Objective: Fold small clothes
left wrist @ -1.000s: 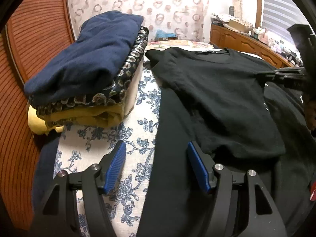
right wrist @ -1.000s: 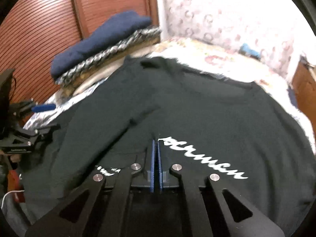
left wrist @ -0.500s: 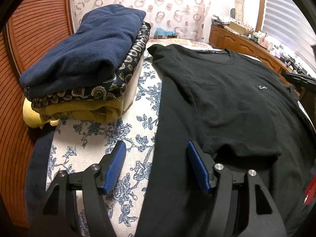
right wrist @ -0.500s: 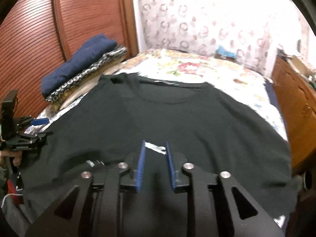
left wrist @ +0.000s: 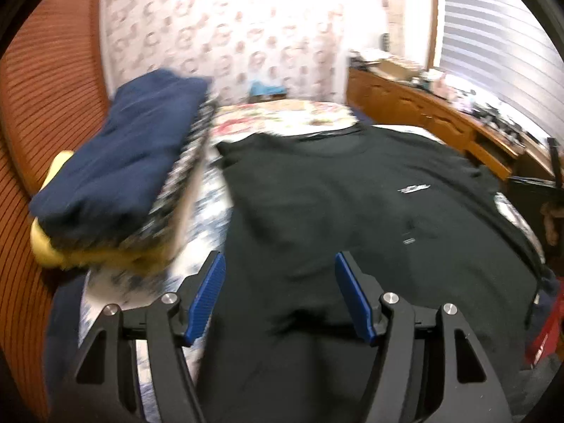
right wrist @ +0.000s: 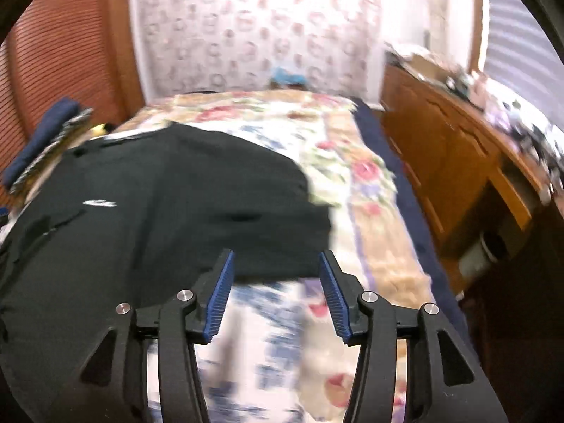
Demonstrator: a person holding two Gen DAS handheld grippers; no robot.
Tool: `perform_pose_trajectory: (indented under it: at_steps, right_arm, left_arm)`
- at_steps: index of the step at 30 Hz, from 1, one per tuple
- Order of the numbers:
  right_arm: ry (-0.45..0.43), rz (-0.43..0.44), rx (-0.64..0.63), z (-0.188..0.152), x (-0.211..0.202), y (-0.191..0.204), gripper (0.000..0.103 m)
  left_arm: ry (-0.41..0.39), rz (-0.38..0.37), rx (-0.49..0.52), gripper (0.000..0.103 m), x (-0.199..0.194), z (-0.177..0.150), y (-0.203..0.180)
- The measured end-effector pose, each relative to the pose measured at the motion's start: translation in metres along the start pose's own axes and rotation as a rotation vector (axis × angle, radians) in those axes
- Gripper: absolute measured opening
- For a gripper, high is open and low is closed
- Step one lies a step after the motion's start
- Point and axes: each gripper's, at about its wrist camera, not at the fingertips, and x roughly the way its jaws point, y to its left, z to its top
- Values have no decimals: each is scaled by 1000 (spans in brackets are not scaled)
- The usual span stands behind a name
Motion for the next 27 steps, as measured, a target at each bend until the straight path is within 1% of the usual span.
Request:
perform_pose_trajectory:
  at_steps: [2,6,9,12,14,15,16,18,19,23,25,27]
  right_arm:
    - [19,0,60,-2,9,-15,51]
    - [35,70,150,-2,23,-33,51]
    - [45,121,188,4,32,-33,51]
    - [59,168,219,9,38,-28,51]
    - [75,175,213,10,41,-25,50]
    - [78,170,202,10,43,-25,39]
    - [80,167,186,11,44,-23,23]
    - [61,144,138,16,40,-16,6]
    - [47,144,121,19,37,-12,3]
    - [-24,128,59,36,20,2,2]
    - [-70,138,24,47,8,18,2]
    - [-115,166,-34,58,-4,43,2]
  left_arm:
    - [5,-25,28,65,5,7,-16]
    - [41,-80,87,65,27,18,-47]
    - [72,-91,113,65,42,25,-61]
    - [113,-98,127,65,56,24,-69]
    - [138,-93,134,65,63,21,-71]
    - [145,-92,134,65,64,17,-72]
    - [156,-91,133,65,66,15,-71]
    - [173,-92,127,65,71,10,-72]
    - [169,-95,125,65,70,10,-72]
    - [171,-82,135,65,71,10,-74]
    - [171,-81,138,66,71,9,-74]
    - [174,-88,133,68,72,10,-73]
